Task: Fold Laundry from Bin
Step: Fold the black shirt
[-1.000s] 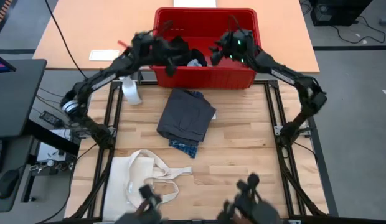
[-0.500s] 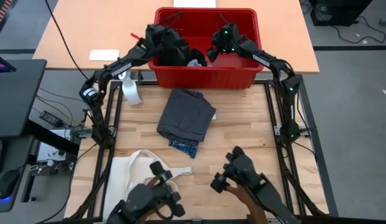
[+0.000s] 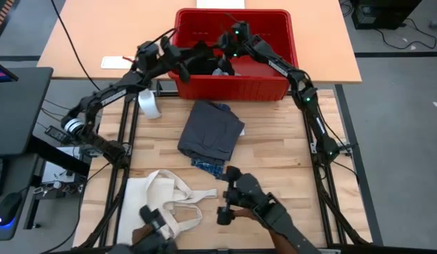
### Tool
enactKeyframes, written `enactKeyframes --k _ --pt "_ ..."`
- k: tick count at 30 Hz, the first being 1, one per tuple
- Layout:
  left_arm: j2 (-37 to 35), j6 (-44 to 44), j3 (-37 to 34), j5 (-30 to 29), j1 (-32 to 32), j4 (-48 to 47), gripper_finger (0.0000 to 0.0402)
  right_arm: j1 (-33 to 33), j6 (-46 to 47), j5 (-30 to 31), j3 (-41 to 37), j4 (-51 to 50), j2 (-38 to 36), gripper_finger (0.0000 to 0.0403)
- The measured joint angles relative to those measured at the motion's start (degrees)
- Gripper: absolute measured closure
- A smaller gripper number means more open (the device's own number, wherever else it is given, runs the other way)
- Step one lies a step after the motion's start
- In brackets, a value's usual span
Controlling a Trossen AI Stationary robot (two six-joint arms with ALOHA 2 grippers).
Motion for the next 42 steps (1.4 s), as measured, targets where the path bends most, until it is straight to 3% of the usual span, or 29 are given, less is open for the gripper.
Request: enactKeyframes --k 4,9,15,20,24,30,31,42 --pt "-5.0 -0.9 -7.2 -0.8 0.0 4.7 0.0221 1.5 -7.6 6.4 -1.0 3.5 0.6 0.0056" --pt "-10.2 -2.5 -13.5 -3.1 0.0 7.1 0.0221 2.1 -10.3 7.3 -1.0 5.6 1.4 0.0056" --pt "-14.0 -5.3 -16.1 -3.5 0.0 6.6 0.0221 2.9 -5.1 6.1 -1.0 12.9 5.9 0.0056" --pt "-14.9 -5.8 -16.1 -3.5 0.0 4.3 0.0221 4.9 -8.2 14.6 -1.1 19.5 8.6 0.0068" --pt "-14.9 -5.8 -16.2 -4.0 0.0 2.3 0.0221 5.6 -9.0 17.8 -1.1 22.5 8.6 0.0149" --pt "-14.9 -6.3 -16.2 -4.0 0.0 1.0 0.0221 5.8 -9.6 20.5 -1.1 24.0 8.0 0.0369" --pt "-14.9 -6.3 -16.2 -4.0 0.0 1.0 0.0221 5.8 -9.6 20.5 -1.1 24.0 7.6 0.0383" --pt "-19.2 -9.6 -16.2 -3.9 -0.2 -0.4 0.0221 8.3 -10.8 23.6 -1.0 21.8 -6.4 0.0394"
